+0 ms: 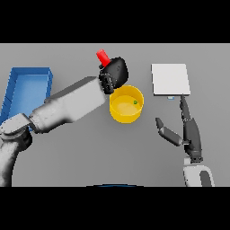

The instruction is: Pick up the red beaker and tilt it to pour out 1 green nut into yellow bowl. Pick up the yellow bowl and place it on the metallic measuring scale.

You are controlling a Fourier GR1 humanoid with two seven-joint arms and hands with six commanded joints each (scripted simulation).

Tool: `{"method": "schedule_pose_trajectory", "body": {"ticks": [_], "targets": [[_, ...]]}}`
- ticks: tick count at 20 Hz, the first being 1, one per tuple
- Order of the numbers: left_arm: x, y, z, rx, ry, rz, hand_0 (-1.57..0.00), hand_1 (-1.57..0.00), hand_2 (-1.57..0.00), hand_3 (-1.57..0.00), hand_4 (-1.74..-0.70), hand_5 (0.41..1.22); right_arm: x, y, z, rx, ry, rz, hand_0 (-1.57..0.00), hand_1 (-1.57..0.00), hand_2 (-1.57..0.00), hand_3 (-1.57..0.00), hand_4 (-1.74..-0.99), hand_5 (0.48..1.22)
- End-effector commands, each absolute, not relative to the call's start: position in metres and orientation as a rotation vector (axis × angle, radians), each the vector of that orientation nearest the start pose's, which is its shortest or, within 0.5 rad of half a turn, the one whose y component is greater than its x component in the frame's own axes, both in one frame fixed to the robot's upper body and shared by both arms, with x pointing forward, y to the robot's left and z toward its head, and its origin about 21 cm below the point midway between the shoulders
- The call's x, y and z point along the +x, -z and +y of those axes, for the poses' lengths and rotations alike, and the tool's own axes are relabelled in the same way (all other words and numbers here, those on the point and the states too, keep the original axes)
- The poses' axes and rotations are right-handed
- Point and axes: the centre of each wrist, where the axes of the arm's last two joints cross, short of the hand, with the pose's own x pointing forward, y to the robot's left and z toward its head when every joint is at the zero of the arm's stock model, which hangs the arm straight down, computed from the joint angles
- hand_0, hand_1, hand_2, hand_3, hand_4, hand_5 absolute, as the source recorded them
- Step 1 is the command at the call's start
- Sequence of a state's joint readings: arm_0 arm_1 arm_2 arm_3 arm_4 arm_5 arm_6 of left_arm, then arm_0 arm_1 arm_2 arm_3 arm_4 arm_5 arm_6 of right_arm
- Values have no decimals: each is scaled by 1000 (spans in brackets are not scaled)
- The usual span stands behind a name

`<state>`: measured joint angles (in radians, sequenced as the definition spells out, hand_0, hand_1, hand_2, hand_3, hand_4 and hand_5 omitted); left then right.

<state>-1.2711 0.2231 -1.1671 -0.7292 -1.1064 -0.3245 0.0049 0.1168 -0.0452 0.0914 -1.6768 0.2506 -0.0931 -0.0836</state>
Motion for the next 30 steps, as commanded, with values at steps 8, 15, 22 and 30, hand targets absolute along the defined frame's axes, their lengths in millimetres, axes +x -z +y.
{"method": "schedule_pose_trajectory", "body": {"ticks": [8,15,22,30], "targets": [[403,-120,21,-1347,-2567,744,-1571,-1571,-1571,-1570,-1734,1221,222,-1,-225,-269,-224,-1676,1,1,1,1,-1210,594],[434,-212,28,-1554,-2479,876,-1571,-1571,-1434,-1266,-1689,1221,224,-4,-220,-270,-229,-1696,1,1,1,1,-1190,594],[469,-301,87,-1980,-2529,1369,-1571,-1571,-1542,-1380,-1723,1221,227,-1,-221,-197,-199,-1705,1,1,1,1,-1200,596],[487,-288,234,-2307,-2265,2640,-1571,-1571,-1566,-1426,-1738,1221,228,-1,-231,-189,-214,-1707,1,1,1,1,-1222,586]]}}
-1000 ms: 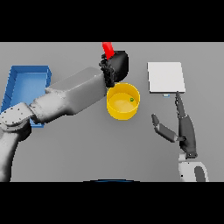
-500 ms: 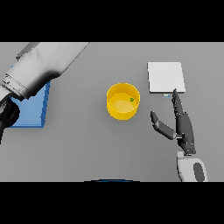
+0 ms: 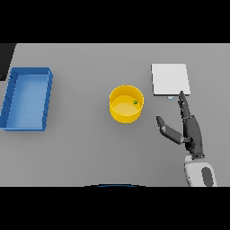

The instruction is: Pick up the red beaker and tilt it to pour out 1 green nut into yellow bowl. Pick up the yellow bowl and place it on the metallic measuring scale.

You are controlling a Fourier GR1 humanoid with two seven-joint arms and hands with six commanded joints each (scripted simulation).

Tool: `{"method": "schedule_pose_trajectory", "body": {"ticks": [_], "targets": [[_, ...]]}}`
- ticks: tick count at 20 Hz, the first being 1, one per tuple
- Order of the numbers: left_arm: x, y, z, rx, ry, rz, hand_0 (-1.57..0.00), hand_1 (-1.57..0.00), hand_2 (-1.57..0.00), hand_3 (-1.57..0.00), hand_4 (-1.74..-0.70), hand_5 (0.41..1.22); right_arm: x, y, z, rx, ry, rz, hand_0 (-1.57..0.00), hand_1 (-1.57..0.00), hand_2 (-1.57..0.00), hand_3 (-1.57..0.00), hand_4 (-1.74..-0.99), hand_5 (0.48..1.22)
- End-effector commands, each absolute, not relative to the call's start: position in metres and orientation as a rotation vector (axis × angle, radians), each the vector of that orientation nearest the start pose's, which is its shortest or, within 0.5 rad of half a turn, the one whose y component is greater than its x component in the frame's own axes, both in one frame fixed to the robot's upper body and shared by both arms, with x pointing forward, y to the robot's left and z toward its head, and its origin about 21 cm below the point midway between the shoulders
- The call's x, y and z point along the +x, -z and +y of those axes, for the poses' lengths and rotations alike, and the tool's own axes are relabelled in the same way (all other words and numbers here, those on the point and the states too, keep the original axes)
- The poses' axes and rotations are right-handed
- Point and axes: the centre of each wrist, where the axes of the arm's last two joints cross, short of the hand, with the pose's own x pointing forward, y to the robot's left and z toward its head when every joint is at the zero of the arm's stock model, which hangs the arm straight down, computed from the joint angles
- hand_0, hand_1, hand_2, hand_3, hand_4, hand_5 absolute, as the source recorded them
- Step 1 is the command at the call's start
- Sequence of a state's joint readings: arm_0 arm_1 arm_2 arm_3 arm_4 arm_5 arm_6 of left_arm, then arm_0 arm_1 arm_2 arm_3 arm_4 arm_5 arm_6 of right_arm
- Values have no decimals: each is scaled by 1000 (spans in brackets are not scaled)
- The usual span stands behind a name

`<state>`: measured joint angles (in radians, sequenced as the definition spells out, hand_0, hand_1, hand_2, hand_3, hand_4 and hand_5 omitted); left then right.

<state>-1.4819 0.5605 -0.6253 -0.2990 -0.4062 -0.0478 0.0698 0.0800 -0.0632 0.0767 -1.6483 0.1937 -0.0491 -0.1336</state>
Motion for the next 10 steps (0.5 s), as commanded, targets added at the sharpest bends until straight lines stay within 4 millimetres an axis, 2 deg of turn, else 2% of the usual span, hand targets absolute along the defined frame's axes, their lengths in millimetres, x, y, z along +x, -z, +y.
{"method": "schedule_pose_trajectory", "body": {"ticks": [1,6,9,10], "targets": [[485,-282,250,1144,1046,-1337,-1571,-1571,-1567,-1428,-1739,1221,227,-2,-234,-188,-220,-1720,1,1,1,1,-1226,587],[463,-226,308,1073,646,-1322,-1571,-1571,-1570,-1445,-1740,1221,229,0,-235,-207,-259,-1703,1,1,1,1,-1212,610],[440,-192,320,1043,493,-1269,-1571,-1571,-1570,-1457,-1741,1221,227,0,-232,-204,-278,-1708,1,1,1,1,-1212,641],[430,-182,318,1032,444,-1246,-1571,-1571,-1570,-1452,-1741,1221,227,0,-234,-209,-290,-1712,1,1,1,1,-1210,649]]}}
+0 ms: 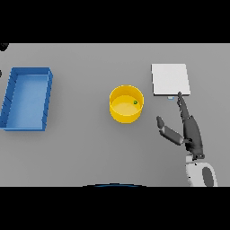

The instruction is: Pick up the red beaker and tilt it to pour out 1 green nut into yellow bowl. Pick up the yellow bowl and place it on the metallic measuring scale.

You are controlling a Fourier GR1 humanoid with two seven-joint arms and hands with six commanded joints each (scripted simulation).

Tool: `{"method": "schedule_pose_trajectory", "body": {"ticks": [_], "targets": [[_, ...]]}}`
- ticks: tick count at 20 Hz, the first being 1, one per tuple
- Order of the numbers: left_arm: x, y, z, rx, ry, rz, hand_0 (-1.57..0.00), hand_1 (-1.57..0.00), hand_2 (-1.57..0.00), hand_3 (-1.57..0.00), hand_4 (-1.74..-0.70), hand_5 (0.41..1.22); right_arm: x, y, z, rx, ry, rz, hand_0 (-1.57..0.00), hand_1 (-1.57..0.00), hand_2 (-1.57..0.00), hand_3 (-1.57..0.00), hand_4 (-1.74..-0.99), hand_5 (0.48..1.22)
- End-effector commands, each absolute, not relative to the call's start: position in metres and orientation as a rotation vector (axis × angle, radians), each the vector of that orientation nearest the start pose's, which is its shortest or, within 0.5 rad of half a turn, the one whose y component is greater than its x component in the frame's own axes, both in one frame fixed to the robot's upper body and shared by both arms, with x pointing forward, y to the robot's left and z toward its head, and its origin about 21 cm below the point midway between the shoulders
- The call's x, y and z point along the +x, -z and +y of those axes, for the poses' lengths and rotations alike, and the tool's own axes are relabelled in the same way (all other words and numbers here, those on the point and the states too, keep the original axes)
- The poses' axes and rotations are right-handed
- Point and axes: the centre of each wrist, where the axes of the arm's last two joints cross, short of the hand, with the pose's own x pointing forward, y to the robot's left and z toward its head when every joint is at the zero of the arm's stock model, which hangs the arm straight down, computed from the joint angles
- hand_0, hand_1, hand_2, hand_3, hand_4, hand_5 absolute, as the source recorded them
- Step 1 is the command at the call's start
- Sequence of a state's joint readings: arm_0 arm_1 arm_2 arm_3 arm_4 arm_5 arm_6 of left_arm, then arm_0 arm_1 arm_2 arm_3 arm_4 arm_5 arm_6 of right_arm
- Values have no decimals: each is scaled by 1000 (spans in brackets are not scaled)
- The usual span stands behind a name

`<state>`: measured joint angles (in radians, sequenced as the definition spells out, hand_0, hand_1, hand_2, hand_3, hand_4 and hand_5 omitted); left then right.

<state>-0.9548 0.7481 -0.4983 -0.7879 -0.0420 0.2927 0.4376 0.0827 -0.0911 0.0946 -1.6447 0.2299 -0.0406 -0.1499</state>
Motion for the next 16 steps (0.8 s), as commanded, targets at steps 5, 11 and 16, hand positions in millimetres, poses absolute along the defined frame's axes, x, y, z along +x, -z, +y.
{"method": "schedule_pose_trajectory", "body": {"ticks": [5,11,16], "targets": [[385,-134,322,989,356,-1183,-1571,-1571,-1571,-1449,-1741,1221,229,0,-229,-195,-298,-1700,1,1,1,1,-1217,664],[362,-101,319,960,302,-1111,-1571,-1571,-1571,-1531,-1741,1166,232,-3,-231,-205,-302,-1709,1,1,1,1,-1214,666],[355,-94,321,954,378,-1055,-1571,-1571,-1571,-1503,-1530,865,224,1,-234,-209,-308,-1715,1,1,1,1,-1197,664]]}}
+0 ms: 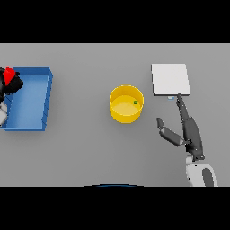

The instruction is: Pick up the red beaker and tilt it to pour out 1 green nut into yellow bowl. Pick up the yellow bowl and place it on the metallic measuring scale.

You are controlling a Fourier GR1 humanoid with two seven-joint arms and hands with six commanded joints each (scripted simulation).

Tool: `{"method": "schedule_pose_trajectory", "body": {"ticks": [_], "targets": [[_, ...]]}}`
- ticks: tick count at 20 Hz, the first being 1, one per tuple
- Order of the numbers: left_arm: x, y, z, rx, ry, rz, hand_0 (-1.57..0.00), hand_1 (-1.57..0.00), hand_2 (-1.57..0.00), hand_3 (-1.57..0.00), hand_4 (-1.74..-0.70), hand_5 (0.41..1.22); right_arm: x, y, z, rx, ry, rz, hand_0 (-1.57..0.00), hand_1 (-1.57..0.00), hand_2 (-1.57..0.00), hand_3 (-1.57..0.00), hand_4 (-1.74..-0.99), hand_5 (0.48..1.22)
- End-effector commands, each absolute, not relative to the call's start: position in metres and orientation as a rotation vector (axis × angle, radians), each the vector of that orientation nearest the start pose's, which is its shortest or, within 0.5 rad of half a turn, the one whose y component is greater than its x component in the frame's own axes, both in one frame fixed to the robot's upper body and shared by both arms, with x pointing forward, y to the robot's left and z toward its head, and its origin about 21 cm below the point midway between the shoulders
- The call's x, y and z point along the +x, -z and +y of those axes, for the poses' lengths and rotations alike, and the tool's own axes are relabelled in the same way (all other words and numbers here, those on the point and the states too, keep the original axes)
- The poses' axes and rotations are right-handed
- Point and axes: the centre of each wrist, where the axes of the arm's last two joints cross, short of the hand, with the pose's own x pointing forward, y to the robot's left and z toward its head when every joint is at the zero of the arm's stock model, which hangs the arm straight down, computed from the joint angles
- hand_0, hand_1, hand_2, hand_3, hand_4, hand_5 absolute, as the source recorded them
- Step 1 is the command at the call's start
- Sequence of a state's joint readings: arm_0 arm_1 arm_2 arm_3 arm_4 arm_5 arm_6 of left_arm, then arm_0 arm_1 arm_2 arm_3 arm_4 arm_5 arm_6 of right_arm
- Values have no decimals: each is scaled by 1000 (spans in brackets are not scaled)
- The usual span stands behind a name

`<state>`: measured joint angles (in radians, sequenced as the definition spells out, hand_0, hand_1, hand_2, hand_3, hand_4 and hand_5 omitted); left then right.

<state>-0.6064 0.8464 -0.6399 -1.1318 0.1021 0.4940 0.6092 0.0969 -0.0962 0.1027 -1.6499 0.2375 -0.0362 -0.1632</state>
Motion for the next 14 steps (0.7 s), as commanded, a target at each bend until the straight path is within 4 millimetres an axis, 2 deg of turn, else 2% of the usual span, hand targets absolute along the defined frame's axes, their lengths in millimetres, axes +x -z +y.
{"method": "schedule_pose_trajectory", "body": {"ticks": [1,2,3,4,6,9,14], "targets": [[353,-95,322,924,418,-1037,-1564,-1449,-1432,-1362,-1374,830,223,1,-234,-208,-300,-1712,1,1,1,1,-1192,663],[348,-94,323,873,451,-1018,-1457,-1180,-1187,-1129,-1229,803,224,2,-234,-199,-296,-1708,1,1,1,1,-1188,663],[349,-102,325,846,473,-992,-1166,-944,-959,-903,-1120,778,226,1,-233,-205,-294,-1710,1,1,1,1,-1187,664],[348,-104,325,820,510,-974,-932,-755,-767,-722,-1034,758,223,1,-229,-202,-295,-1720,1,1,1,1,-1185,665],[346,-107,322,787,558,-960,-596,-483,-490,-462,-916,723,223,-1,-233,-219,-302,-1717,1,1,1,1,-1182,667],[344,-107,325,753,566,-957,-305,-247,-251,-236,-831,688,220,0,-233,-207,-298,-1712,1,1,1,1,-1189,666],[347,-111,326,757,533,-1022,-99,-80,-81,-77,-785,674,220,-4,-227,-240,-314,-1690,1,1,1,1,-1192,660]]}}
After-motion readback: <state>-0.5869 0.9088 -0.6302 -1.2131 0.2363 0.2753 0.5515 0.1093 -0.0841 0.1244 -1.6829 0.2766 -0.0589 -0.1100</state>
